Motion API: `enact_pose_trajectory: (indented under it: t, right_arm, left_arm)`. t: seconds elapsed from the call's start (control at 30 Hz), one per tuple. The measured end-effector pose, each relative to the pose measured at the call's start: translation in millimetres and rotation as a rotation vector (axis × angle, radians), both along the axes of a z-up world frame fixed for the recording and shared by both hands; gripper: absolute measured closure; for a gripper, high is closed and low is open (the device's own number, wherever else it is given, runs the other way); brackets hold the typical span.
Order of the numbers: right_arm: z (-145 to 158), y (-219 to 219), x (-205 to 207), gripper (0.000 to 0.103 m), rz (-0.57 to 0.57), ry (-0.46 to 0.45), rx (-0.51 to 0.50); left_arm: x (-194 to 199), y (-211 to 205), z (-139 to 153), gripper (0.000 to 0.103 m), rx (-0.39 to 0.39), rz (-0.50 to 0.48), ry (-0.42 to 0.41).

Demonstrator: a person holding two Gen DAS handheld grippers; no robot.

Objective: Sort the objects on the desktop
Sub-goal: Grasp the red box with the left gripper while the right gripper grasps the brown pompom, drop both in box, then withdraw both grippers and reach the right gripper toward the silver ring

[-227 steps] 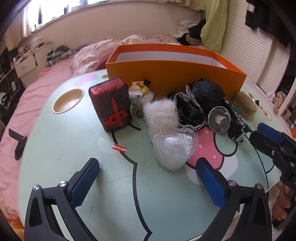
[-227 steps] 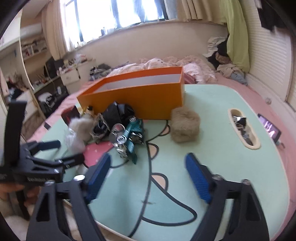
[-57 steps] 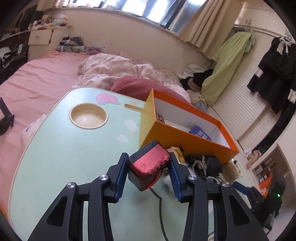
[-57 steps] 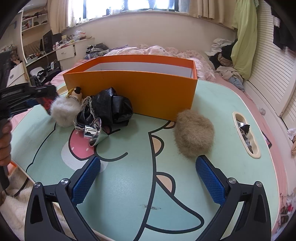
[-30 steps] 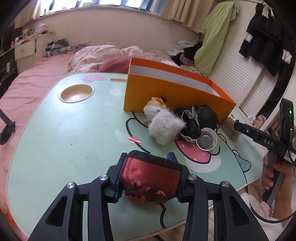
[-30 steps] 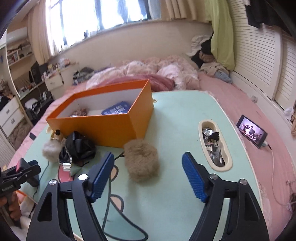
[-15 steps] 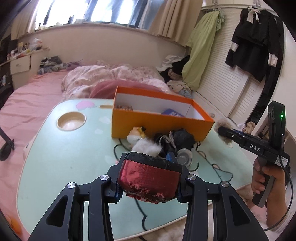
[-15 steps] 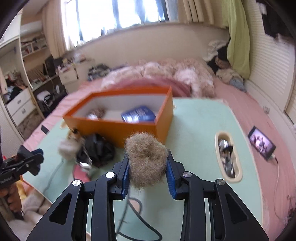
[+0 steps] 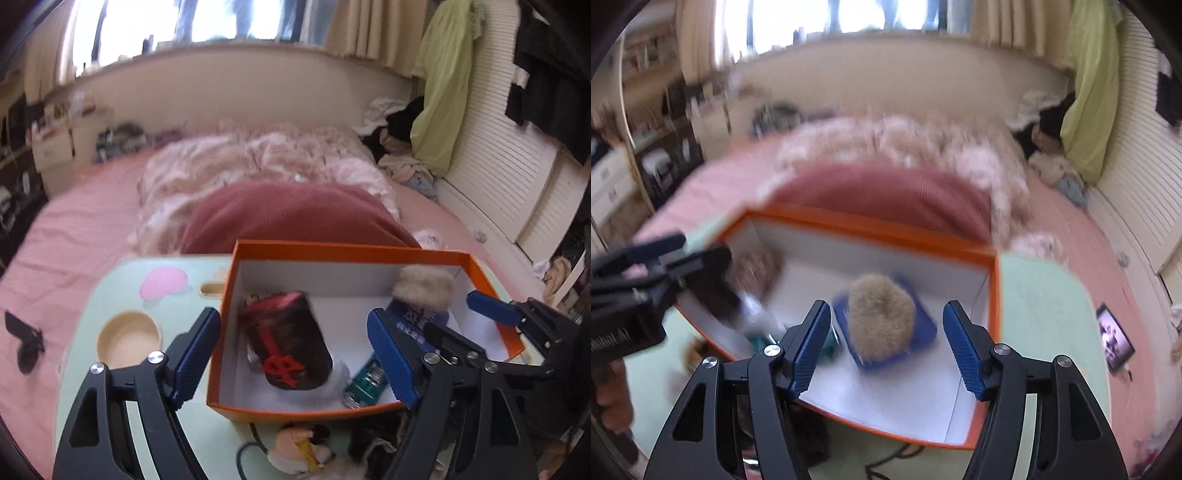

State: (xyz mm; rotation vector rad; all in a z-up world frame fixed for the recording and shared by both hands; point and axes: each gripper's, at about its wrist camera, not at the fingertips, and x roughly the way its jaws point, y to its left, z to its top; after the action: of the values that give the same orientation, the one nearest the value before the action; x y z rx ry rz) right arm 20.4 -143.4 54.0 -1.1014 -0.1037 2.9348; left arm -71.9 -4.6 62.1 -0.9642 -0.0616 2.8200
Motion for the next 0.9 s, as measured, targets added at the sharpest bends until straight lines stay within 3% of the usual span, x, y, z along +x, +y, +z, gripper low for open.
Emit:
enact_pose_trajectory:
  t: [0.07,0.17,0.33,0.4,0.5,0.53,0.6,0.77,0.9]
  right_arm:
    - [-1,4,8,0.037,0.0,0.022,-0.017]
    - [-3,8,13,0.037,0.008,0.009,-0.016]
    - [-4,12,18,0.037,0.001,0.03,-0.013]
    - [-1,10,18,0.037,-0.021,0.038,-0.007]
    - [15,9,41,0.037,-0.035,0.108,-0.026]
    - [21,9,54,0.033,-0.032,0.139,-0.035]
    - [27,7,74,0.018,-0.049,0.161,-0.037]
    - [10,7,102,0.017,-0.069,0.06,-0.06]
    - [-14,5,110,0.017,-0.116,-0.051,-0.069]
  left_arm:
    - [5,6,-4,0.019,-0.048,-0.008,0.009]
    - [8,8,-3,0.018,-0.06,-0.015,0.012]
    - [16,-2,5,0.018,0.054,-0.025,0.023]
    - [30,-7,13,0.018,0.094,0.0,0.068]
    - [51,-6,24,0.013,0.094,-0.027,0.086]
    - [61,-5,26,0.011,0.088,-0.045,0.078]
    - [79,-6,23,0.007,0.071,-0.064,0.047]
    - [112,-10,-12,0.006,0.035,-0.072,-0.087]
    - [108,-11,-49,0.006,0.024,-0.039,-0.229]
